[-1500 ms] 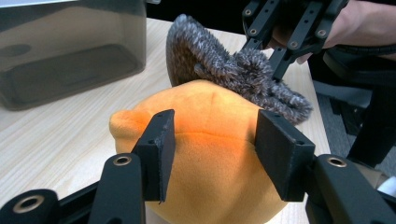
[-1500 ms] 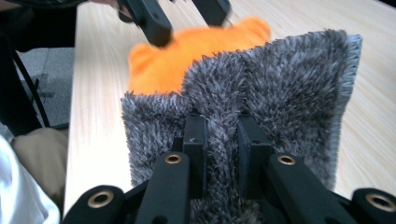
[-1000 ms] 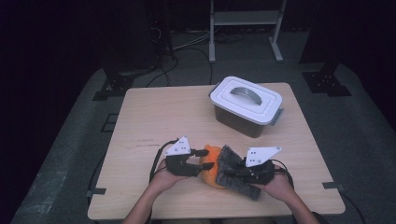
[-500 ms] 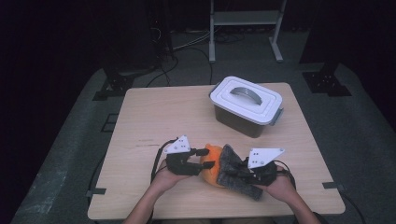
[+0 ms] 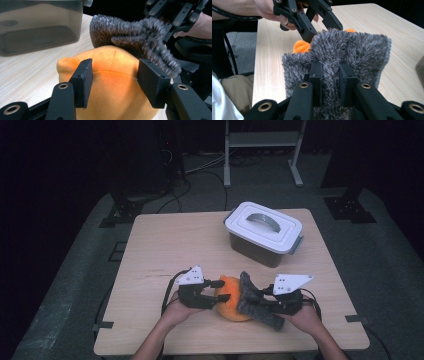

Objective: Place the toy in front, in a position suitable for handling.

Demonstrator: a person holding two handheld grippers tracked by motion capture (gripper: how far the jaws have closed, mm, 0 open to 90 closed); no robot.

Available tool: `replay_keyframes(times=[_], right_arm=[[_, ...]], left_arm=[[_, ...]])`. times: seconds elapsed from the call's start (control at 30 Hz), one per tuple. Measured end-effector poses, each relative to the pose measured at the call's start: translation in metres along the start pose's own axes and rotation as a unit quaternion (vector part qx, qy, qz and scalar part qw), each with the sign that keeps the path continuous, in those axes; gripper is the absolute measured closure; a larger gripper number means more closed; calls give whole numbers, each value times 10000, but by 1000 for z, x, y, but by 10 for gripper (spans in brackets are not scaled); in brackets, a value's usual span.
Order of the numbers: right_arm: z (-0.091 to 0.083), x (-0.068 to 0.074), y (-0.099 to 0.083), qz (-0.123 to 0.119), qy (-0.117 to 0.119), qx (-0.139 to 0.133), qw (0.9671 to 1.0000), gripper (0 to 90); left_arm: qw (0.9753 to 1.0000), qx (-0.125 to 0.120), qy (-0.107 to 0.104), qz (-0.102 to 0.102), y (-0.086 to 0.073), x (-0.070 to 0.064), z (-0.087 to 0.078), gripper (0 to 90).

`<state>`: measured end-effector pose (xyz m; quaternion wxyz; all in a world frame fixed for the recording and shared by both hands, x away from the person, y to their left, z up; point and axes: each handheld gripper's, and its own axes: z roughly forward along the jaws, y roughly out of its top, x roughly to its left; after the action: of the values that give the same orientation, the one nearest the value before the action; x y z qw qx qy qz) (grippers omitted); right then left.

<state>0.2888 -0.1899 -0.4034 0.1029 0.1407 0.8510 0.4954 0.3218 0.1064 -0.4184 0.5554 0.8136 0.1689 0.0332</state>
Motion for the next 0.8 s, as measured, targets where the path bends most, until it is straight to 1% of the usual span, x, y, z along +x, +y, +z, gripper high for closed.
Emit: replay_keyframes(times=[0.07,0.1,0.13,0.17,0.2,0.23,0.3,0.33,0.37,0.4,0.5,0.57,0.6,0.67,0.73,0.8], right_arm=[[6,0,-5,-69,-31,272,9996,744],[9,0,-9,-77,-4,338,9994,745],[10,0,-10,-16,62,328,9994,745],[9,1,-11,6,99,332,9994,745],[9,1,-10,-37,114,352,9993,745],[9,1,-10,-30,158,377,9992,745],[9,3,-11,-57,210,399,9990,744],[8,3,-10,-56,226,420,9988,744],[7,3,-8,-18,249,402,9989,746],[5,3,-6,-15,257,324,9991,746],[-3,2,3,90,228,-109,9996,748],[-5,3,10,62,163,-265,9995,748],[-4,4,12,42,164,-271,9995,747],[0,6,14,-37,156,-174,9997,747],[4,6,11,-47,255,-97,9996,746],[5,6,8,-69,277,13,9996,745]], left_arm=[[10000,38,-30,23,0,0,-1,447],[10000,54,-45,44,1,0,-2,436],[10000,57,-20,79,3,-1,-2,420],[10000,44,23,71,5,-2,-3,397],[10000,20,56,62,6,-3,-4,386],[10000,11,68,53,7,-4,-4,388],[9998,132,55,132,7,-6,-2,406],[9998,151,53,153,6,-7,-1,412],[9997,168,29,175,6,-7,0,419],[9998,161,-18,138,5,-7,0,422],[9988,187,-219,384,5,-11,2,429],[9974,205,-400,556,6,-15,4,429],[9967,207,-462,631,6,-17,6,429],[9953,273,-529,764,7,-21,6,425],[9947,312,-546,815,6,-22,5,422],[9950,315,-525,785,7,-20,4,414]])
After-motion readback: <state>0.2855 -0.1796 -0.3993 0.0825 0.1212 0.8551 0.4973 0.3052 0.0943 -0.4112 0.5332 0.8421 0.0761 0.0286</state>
